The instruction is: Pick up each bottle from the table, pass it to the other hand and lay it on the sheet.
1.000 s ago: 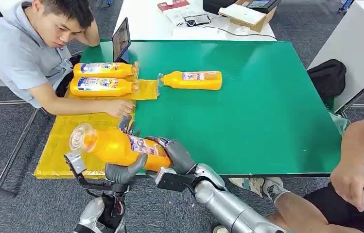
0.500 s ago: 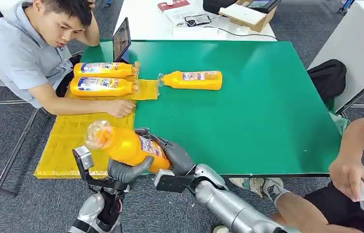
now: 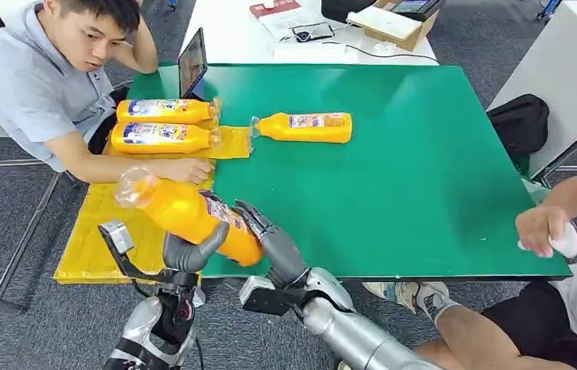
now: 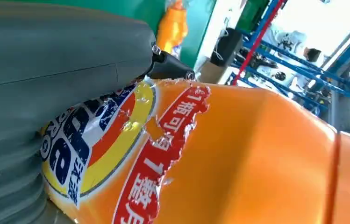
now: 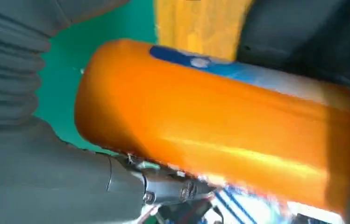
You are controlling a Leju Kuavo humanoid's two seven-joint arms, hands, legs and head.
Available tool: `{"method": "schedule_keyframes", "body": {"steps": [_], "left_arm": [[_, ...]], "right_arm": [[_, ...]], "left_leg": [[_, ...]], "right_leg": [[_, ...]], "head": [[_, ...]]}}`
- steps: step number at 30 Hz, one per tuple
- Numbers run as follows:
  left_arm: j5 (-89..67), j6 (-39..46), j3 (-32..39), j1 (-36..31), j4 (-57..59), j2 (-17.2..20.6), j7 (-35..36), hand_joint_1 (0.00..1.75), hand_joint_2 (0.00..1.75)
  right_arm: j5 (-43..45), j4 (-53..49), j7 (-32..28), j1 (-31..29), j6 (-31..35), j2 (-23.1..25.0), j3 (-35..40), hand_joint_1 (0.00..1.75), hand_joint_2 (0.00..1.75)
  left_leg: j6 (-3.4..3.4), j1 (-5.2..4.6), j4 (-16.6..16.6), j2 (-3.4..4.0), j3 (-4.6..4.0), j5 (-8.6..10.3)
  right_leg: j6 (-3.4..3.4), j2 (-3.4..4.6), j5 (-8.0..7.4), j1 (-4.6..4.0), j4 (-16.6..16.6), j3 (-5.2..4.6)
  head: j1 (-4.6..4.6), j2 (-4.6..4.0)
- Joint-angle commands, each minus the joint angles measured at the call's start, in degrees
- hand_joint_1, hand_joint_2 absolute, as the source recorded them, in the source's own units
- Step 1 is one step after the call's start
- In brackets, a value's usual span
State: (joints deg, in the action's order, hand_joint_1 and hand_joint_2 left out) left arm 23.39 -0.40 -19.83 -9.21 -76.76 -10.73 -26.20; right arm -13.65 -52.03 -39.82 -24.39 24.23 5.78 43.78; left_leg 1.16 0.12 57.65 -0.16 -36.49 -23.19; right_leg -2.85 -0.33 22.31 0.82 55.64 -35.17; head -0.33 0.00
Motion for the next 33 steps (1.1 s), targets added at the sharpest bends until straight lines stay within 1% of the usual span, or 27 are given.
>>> {"method": "schedule_keyframes", "body": {"steps": [1, 3, 4, 5, 7, 10, 11, 12, 13, 14, 15, 16, 17, 18, 19, 20, 21, 22, 23, 24, 25, 26, 28, 29, 31, 32, 33], "left_arm": [[-18.1, 19.7, 3.6, -8.7, 9.6, 2.4, -6.7, 1.75, 1.75], [-22.5, 20.3, 4.5, -9.9, 11.5, 3.5, -5.8, 1.75, 1.75], [-23.8, 19.2, 4.5, -10.6, 12.4, 4.0, -4.8, 1.75, 1.75], [-25.6, 17.3, 3.7, -11.9, 13.4, 4.5, -3.8, 1.75, 1.75], [-33.5, 19.8, 1.5, -13.7, 14.2, 5.3, -2.4, 1.75, 1.75], [-36.0, 20.6, 0.9, -14.3, 14.4, 5.6, -1.6, 1.75, 1.75], [-39.8, 21.6, 0.1, -15.1, 15.4, 5.9, -0.2, 1.75, 1.75], [-43.6, 21.9, -1.2, -16.1, 16.6, 6.6, 1.0, 1.75, 1.75], [-45.6, 21.8, -1.7, -16.9, 17.6, 7.0, 2.0, 1.75, 1.75], [-49.0, 21.5, -2.4, -18.9, 20.3, 7.3, 4.0, 1.75, 1.75], [-52.3, 20.4, -3.0, -20.9, 23.4, 7.6, 5.7, 1.75, 1.75], [-55.0, 19.3, -3.4, -22.8, 26.5, 7.7, 7.1, 1.75, 1.75], [-58.2, 18.0, -4.3, -25.2, 30.3, 7.9, 9.0, 1.75, 1.75], [-61.0, 17.9, -4.8, -26.8, 33.3, 7.9, 10.1, 1.75, 1.75], [-61.8, 17.4, -5.0, -27.5, 34.5, 7.9, 10.5, 1.75, 1.75], [-62.2, 16.0, -4.8, -28.8, 37.0, 7.7, 10.9, 1.75, 1.75], [-64.1, 14.9, -5.5, -30.3, 39.6, 7.9, 12.2, 1.75, 1.75], [-65.1, 15.1, -6.1, -30.7, 40.2, 8.2, 12.5, 1.75, 1.75], [-65.1, 15.1, -6.1, -30.7, 40.2, 8.2, 12.5, 1.75, 1.75], [-68.9, 14.7, -7.3, -33.6, 45.1, 8.4, 14.7, 1.75, 1.75], [-71.9, 13.7, -8.1, -35.9, 49.2, 8.5, 16.7, 1.75, 1.75], [-71.9, 13.7, -8.1, -35.9, 49.2, 8.5, 16.7, 1.75, 1.75], [-71.9, 13.7, -8.1, -35.9, 49.2, 8.5, 16.7, 1.75, 1.75], [-74.8, 14.0, -9.3, -37.3, 51.7, 8.9, 18.2, 1.75, 1.75], [-79.0, 14.2, -11.0, -38.7, 54.5, 9.2, 21.9, 1.75, 1.75], [-81.3, 14.2, -12.3, -39.2, 55.6, 9.6, 23.3, 1.75, 1.75], [-81.5, 14.2, -11.9, -39.3, 56.3, 9.5, 24.3, 1.75, 1.75]], "right_arm": [[2.1, -19.9, -0.2, 5.3, 12.9, -7.6, 1.7, 0.00, 0.00], [1.8, -21.5, -0.2, 5.8, 15.5, -7.3, -2.9, 0.00, 0.00], [0.6, -23.5, -0.2, 6.8, 15.8, -6.7, -6.8, 0.00, 0.00], [0.8, -25.4, -0.2, 7.2, 15.8, -6.6, -8.9, 0.00, 0.00], [2.8, -26.8, -0.2, 7.5, 14.2, -6.1, -10.8, 0.00, 0.00], [2.7, -27.5, -0.2, 7.9, 13.9, -6.0, -11.4, 0.00, 0.00], [2.8, -28.7, -0.2, 9.0, 13.6, -5.7, -11.9, 0.00, 0.00], [3.1, -28.9, -0.2, 9.5, 12.9, -5.5, -12.6, 0.00, 0.00], [3.2, -29.1, -0.2, 9.9, 12.3, -5.3, -12.8, 0.00, 0.00], [3.3, -29.2, -0.2, 10.7, 11.3, -5.3, -13.4, 0.00, 0.00], [2.9, -28.9, -0.2, 11.6, 9.8, -5.0, -14.2, 0.00, 0.00], [2.5, -28.7, -0.2, 12.3, 8.6, -4.9, -14.6, 0.00, 0.00], [2.7, -29.0, -0.2, 13.3, 7.7, -4.7, -15.1, 0.00, 0.00], [2.9, -29.0, -0.2, 14.2, 6.9, -4.4, -15.8, 0.00, 0.00], [3.0, -29.2, -0.2, 14.5, 6.6, -4.3, -15.9, 0.00, 0.00], [3.0, -29.6, -0.2, 15.2, 6.5, -4.1, -16.2, 0.00, 0.00], [2.9, -29.4, -0.2, 15.5, 6.0, -3.8, -16.4, 0.00, 0.00], [2.9, -29.3, -0.2, 15.7, 6.0, -3.7, -16.5, 0.00, 0.00], [2.9, -29.3, -0.2, 15.7, 6.0, -3.7, -16.5, 0.00, 0.00], [1.9, -29.5, -0.2, 16.1, 5.9, -3.6, -16.4, 0.00, 0.00], [1.0, -29.0, -0.2, 16.4, 5.4, -3.6, -16.4, 0.00, 0.00], [1.0, -29.0, -0.2, 16.4, 5.4, -3.6, -16.4, 0.00, 0.00], [1.0, -29.0, -0.2, 16.4, 5.4, -3.6, -16.4, 0.00, 0.00], [0.6, -28.6, -0.2, 16.4, 5.1, -3.8, -16.5, 0.00, 0.00], [0.0, -27.7, -0.2, 16.6, 4.5, -3.7, -16.8, 0.00, 0.00], [-0.1, -27.5, -0.2, 16.6, 4.3, -3.8, -16.9, 0.00, 0.00], [0.1, -27.2, -0.2, 16.8, 3.9, -3.7, -17.2, 0.00, 0.00]], "left_leg": [[-0.07, 0.05, 0.0, -0.24, 0.29, -0.12], [-0.06, 0.00, -0.1, -0.06, 0.15, -0.04], [-0.10, 0.02, 0.0, -0.08, 0.34, -0.13], [-0.08, 0.02, 0.0, -0.19, 0.20, -0.05], [-0.08, 0.03, 0.0, -0.27, 0.14, -0.05], [-0.02, 0.01, 0.0, -0.09, 0.03, 0.01], [-0.06, 0.03, 0.1, -0.12, 0.25, -0.12], [-0.04, 0.02, 0.0, -0.16, 0.13, -0.03], [-0.06, 0.05, 0.0, -0.21, 0.28, -0.13], [-0.03, 0.01, 0.0, -0.16, 0.13, -0.01], [-0.07, 0.04, 0.0, -0.17, 0.31, -0.10], [-0.05, 0.04, 0.0, -0.20, 0.15, -0.01], [-0.09, 0.06, 0.0, -0.26, 0.38, -0.10], [-0.07, 0.05, 0.0, -0.29, 0.26, -0.03], [-0.05, 0.05, 0.0, -0.24, 0.16, 0.01], [-0.07, 0.04, 0.0, -0.30, 0.25, -0.02], [-0.04, 0.03, 0.0, -0.16, 0.13, 0.00], [-0.08, 0.06, 0.0, -0.18, 0.31, -0.09], [-0.04, 0.04, 0.0, -0.14, 0.13, -0.01], [-0.08, 0.05, 0.0, -0.13, 0.32, -0.10], [-0.06, 0.06, 0.0, -0.12, 0.22, -0.06], [-0.03, 0.04, 0.0, -0.13, 0.11, 0.00], [-0.04, 0.05, 0.0, -0.07, 0.17, -0.04], [-0.07, 0.07, 0.0, -0.07, 0.31, -0.12], [-0.04, 0.04, 0.0, -0.01, 0.17, -0.06], [-0.07, 0.08, 0.1, -0.01, 0.31, -0.16], [-0.05, 0.05, 0.0, -0.03, 0.22, -0.07]], "right_leg": [[0.12, -0.23, 0.20, -0.06, 0.0, 0.37], [0.09, -0.04, 0.06, -0.01, 0.0, 0.17], [0.15, -0.06, 0.16, -0.04, 0.0, 0.36], [0.12, -0.17, 0.11, -0.04, 0.0, 0.26], [0.12, -0.25, 0.14, -0.05, 0.1, 0.21], [0.06, -0.08, 0.02, -0.02, 0.0, 0.05], [0.12, -0.10, 0.15, -0.04, 0.1, 0.29], [0.08, -0.15, 0.07, -0.04, 0.0, 0.19], [0.13, -0.19, 0.19, -0.06, 0.1, 0.36], [0.07, -0.16, 0.06, -0.02, 0.0, 0.18], [0.13, -0.17, 0.16, -0.05, 0.0, 0.37], [0.09, -0.19, 0.07, -0.05, 0.0, 0.23], [0.15, -0.25, 0.19, -0.08, 0.0, 0.47], [0.12, -0.28, 0.13, -0.06, 0.0, 0.35], [0.08, -0.22, 0.06, -0.06, 0.0, 0.24], [0.12, -0.28, 0.13, -0.06, 0.0, 0.34], [0.07, -0.14, 0.04, -0.04, 0.0, 0.19], [0.14, -0.15, 0.14, -0.08, 0.1, 0.37], [0.08, -0.12, 0.04, -0.06, 0.0, 0.19], [0.14, -0.10, 0.14, -0.07, 0.0, 0.36], [0.11, -0.09, 0.09, -0.07, 0.0, 0.26], [0.08, -0.11, 0.04, -0.06, 0.0, 0.16], [0.08, -0.05, 0.05, -0.06, 0.0, 0.20], [0.13, -0.05, 0.14, -0.08, 0.1, 0.35], [0.08, 0.01, 0.06, -0.05, 0.1, 0.19], [0.13, 0.02, 0.15, -0.09, 0.1, 0.33], [0.09, -0.03, 0.08, -0.06, 0.0, 0.26]], "head": [[0.02, 0.00], [-0.02, 0.00], [0.02, 0.00], [-0.02, 0.00], [0.00, 0.00], [0.00, 0.00], [0.00, 0.00], [0.02, 0.00], [0.02, 0.00], [0.02, 0.00], [0.02, 0.00], [0.00, 0.00], [0.00, 0.00], [0.00, 0.00], [0.02, 0.00], [0.00, -0.02], [0.00, 0.00], [0.02, 0.00], [0.02, 0.00], [0.00, 0.00], [0.00, -0.02], [0.02, 0.00], [0.02, 0.00], [0.02, 0.00], [-0.02, 0.00], [0.00, 0.00], [0.02, 0.00]]}}
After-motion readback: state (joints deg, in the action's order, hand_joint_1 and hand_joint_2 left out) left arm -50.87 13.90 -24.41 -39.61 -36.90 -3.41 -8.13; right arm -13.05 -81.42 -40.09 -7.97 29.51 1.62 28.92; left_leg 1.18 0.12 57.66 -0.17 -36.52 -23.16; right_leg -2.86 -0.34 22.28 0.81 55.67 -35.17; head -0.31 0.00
